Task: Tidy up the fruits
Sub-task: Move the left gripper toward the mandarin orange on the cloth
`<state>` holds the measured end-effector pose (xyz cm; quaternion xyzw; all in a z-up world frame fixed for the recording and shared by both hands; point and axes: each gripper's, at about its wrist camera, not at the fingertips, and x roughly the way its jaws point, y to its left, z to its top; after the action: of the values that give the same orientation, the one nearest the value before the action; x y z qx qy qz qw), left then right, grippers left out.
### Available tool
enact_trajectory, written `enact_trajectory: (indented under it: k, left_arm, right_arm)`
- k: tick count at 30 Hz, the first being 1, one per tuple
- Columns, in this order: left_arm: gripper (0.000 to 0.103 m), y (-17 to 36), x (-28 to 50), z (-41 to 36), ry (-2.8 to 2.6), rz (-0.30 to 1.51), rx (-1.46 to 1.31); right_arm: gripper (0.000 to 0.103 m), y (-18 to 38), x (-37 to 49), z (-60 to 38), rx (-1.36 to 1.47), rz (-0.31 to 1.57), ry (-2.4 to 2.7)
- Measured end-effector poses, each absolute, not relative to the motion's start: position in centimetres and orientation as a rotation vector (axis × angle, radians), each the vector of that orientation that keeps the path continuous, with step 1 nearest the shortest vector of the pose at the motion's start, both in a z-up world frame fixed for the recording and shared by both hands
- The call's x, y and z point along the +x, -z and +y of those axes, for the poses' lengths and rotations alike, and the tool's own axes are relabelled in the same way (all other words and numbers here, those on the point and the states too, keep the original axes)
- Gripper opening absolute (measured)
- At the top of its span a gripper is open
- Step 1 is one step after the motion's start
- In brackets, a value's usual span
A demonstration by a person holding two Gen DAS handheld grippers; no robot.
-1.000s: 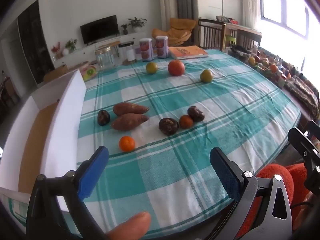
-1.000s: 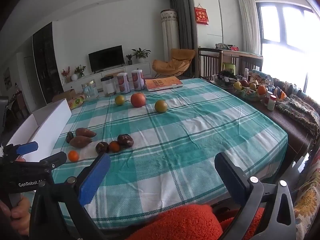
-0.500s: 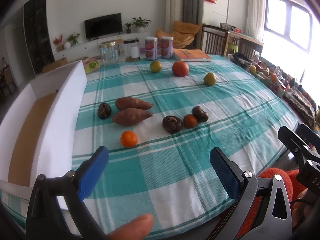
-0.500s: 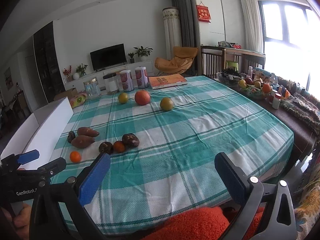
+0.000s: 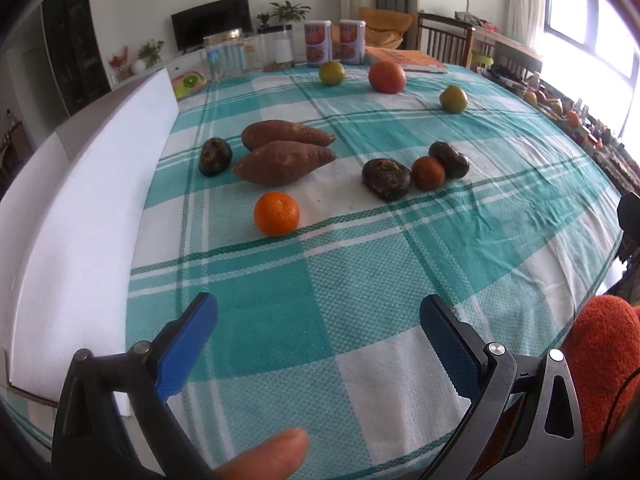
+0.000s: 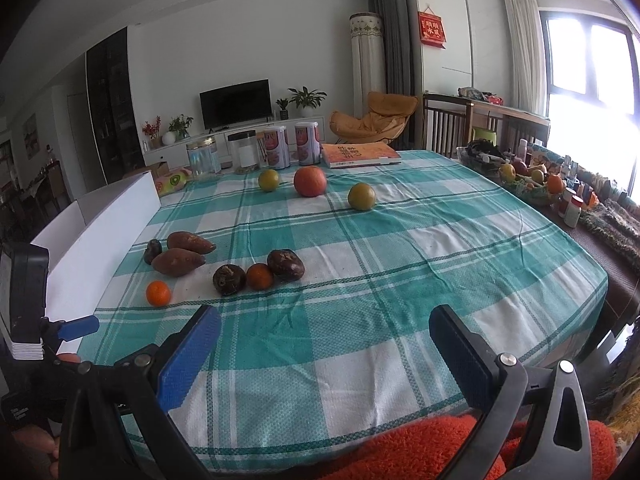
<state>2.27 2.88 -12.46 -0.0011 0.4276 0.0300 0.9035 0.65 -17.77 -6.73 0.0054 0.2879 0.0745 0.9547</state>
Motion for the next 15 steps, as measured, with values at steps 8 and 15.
enact_trajectory:
  k: [8, 15]
  left_arm:
    - [0.102, 15.0, 2.7, 2.6, -0.063, 0.952, 0.015]
    - [0.103, 15.3, 2.7, 3.4, -0.051, 0.959, -0.02]
  right_arm:
    - [0.103, 7.2, 0.7, -18.3, 0.047, 0.606, -0.134]
    - [0.103, 7.4, 1.0, -18.4, 0.062, 0.626, -0.135]
